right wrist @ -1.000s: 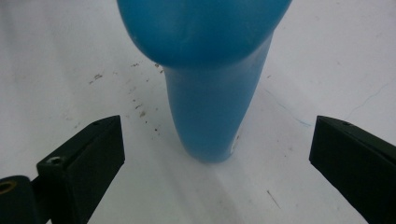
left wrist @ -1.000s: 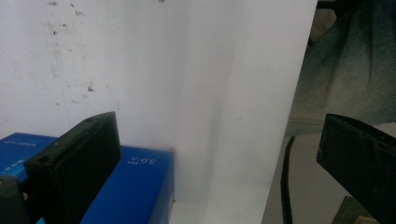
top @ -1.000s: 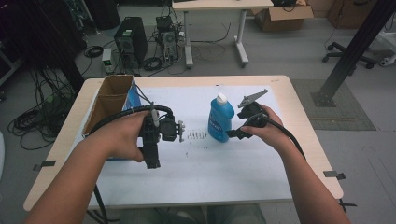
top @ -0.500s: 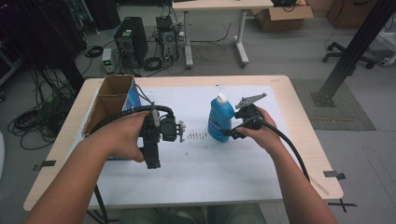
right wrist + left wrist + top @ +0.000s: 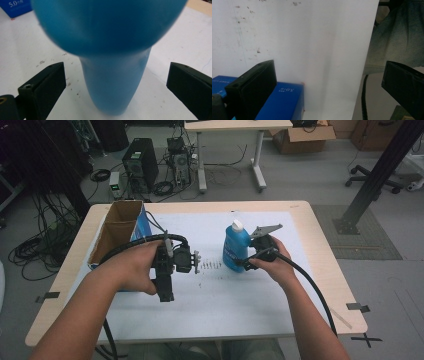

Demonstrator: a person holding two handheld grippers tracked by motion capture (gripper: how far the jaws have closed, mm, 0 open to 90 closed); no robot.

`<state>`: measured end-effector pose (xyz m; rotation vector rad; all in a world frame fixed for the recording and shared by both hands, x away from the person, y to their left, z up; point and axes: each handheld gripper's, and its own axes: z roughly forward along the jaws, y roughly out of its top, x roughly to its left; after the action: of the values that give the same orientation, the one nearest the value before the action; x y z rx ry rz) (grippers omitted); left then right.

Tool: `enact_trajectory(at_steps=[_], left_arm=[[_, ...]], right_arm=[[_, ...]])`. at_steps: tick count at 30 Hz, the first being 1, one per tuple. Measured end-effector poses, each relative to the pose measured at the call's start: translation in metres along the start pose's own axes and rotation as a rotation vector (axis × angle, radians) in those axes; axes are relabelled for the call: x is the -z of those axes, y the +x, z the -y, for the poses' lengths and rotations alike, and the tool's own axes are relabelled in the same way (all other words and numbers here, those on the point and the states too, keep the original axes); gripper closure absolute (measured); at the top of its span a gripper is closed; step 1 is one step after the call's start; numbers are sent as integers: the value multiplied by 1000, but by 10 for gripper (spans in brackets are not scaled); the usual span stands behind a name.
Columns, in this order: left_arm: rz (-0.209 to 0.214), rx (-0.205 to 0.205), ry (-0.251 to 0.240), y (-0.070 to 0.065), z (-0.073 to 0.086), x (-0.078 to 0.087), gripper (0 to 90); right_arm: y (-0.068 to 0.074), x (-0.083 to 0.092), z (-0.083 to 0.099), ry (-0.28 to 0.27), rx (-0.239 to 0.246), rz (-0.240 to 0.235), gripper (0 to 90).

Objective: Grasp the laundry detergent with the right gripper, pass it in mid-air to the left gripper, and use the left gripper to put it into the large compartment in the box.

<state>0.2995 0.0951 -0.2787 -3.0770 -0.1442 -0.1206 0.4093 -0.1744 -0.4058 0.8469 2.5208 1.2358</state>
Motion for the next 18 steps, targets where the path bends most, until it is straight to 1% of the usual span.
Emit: enact_trajectory(at_steps=[2, 3, 4, 7, 8, 9, 11, 16, 17, 18], left_arm=[[1, 1, 1, 0, 0, 0, 2], [1, 4, 0, 0, 1, 0, 2], [1, 4, 0, 0, 1, 0, 2], [5, 4, 3, 0, 2, 0, 2], [5, 12, -1, -1, 2, -1, 2], [5, 8, 1, 0, 3, -1, 2], [6, 9, -1, 0, 4, -1, 2], [8, 13, 0, 0, 6, -3, 2], [9, 13, 0, 0, 7, -4, 2], [9, 13, 0, 0, 7, -4, 2]], right_arm=[[0, -1, 0, -7, -7, -1, 24], [0, -2, 0, -23, -10, -1, 24], [0, -2, 0, -23, -10, -1, 24], [1, -5, 0, -52, -20, 5, 22], [1, -5, 0, -52, -20, 5, 22], [1, -6, 0, -67, -26, 10, 21], [1, -6, 0, -71, -27, 12, 21], [3, -7, 1, -99, -38, 33, 19], [3, -8, 1, -113, -41, 37, 18], [3, -8, 1, -113, -41, 37, 18]])
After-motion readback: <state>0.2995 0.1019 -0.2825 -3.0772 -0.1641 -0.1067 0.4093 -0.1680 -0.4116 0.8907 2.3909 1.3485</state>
